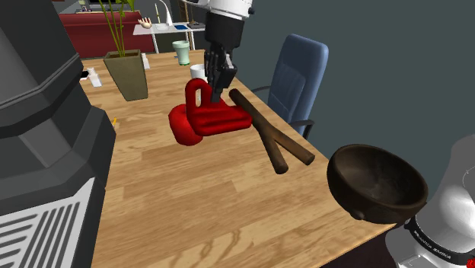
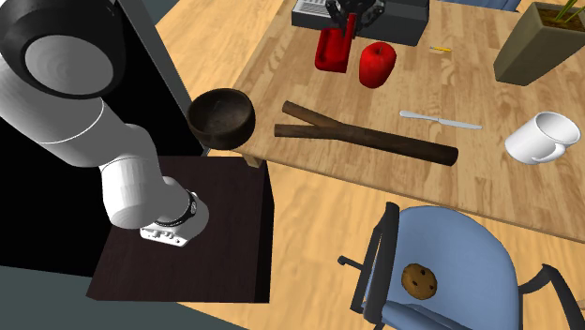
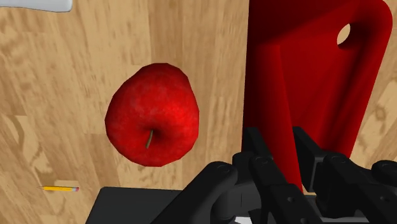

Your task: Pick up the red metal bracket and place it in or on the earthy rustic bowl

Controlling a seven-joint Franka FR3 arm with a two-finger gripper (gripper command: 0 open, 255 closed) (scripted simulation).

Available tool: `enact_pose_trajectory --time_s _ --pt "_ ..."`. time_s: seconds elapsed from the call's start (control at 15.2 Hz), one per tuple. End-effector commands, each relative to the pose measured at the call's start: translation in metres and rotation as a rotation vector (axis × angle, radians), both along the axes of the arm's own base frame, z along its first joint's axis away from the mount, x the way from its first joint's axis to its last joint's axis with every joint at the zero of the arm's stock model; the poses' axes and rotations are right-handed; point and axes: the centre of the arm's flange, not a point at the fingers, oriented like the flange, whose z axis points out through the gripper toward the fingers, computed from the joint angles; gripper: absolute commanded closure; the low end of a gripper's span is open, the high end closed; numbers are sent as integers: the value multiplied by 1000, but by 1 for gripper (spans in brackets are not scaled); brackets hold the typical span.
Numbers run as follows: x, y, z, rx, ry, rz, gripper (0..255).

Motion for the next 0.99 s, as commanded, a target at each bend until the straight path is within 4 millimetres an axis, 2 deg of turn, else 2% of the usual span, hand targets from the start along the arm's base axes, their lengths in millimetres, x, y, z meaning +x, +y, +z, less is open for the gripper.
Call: enact_pose_trajectory --time_s 0.0,0.2,0.92 --pt "-1 1 10 0 0 0 255" --pt "-1 1 22 0 0 0 255" --pt "-125 -75 23 0 0 0 255"
